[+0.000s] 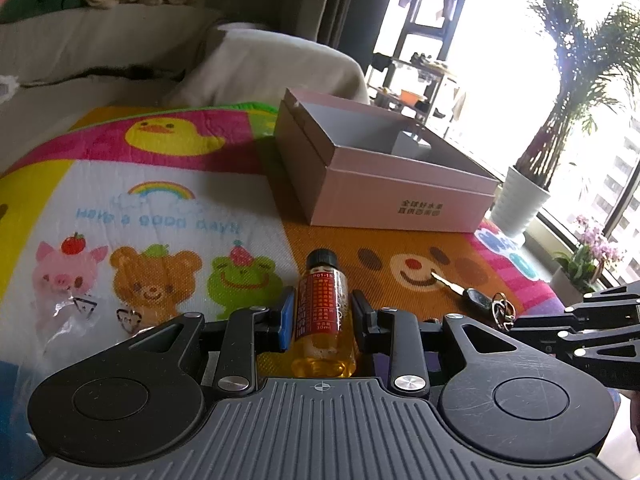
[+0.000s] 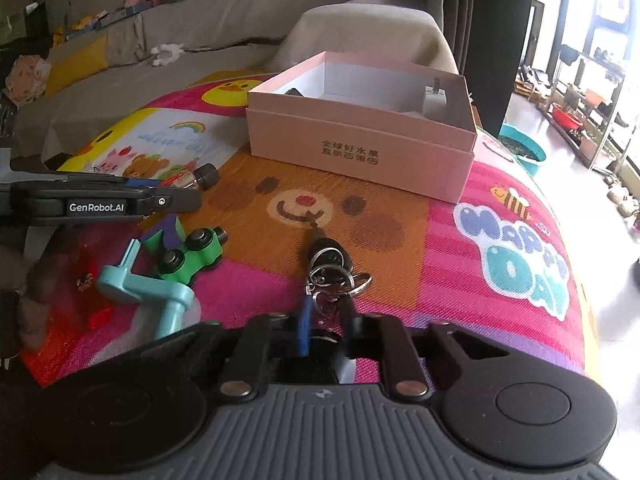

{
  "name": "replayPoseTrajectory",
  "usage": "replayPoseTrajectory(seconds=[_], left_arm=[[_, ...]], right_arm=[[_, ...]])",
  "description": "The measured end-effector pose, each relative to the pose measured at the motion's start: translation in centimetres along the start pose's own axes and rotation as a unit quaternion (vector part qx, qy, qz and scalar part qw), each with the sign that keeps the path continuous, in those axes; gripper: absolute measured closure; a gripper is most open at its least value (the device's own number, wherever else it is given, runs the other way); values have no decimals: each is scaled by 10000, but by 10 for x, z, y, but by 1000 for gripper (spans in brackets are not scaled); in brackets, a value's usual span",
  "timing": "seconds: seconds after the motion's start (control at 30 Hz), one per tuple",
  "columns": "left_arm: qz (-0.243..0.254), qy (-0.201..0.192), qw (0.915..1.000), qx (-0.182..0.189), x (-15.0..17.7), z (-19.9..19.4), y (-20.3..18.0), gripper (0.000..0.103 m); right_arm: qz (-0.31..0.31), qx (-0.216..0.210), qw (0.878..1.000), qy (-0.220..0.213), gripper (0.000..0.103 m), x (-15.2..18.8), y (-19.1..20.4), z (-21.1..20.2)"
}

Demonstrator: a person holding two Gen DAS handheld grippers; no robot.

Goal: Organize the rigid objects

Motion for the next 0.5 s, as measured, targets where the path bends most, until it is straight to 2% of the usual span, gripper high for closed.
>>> replayPoseTrajectory(seconds=[0.2, 0.3, 0.33, 0.5], left_arm=[[-19, -4, 10000, 9, 0, 0, 0, 70], [-4, 1, 10000, -5, 0, 0, 0, 70], [4, 2, 10000, -11, 0, 0, 0, 70], [14, 4, 10000, -21, 0, 0, -1, 70]], right_arm=[[-10, 77, 9999, -112, 90, -1, -2, -4], [40, 57, 9994, -326, 91, -8, -4, -16], [56, 42, 9991, -419, 100, -12, -5, -22], [211, -91, 9964, -814, 101, -33, -11, -54]])
Point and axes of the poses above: each gripper's, at about its wrist camera, not at the fingertips, and z roughly the way its jaws point, y to its left, x to its underside, the point moved 4 cm from there along z, roughly the way its jaws point, and after that the axes turned 14 degrees about z, right-handed, at the moved point
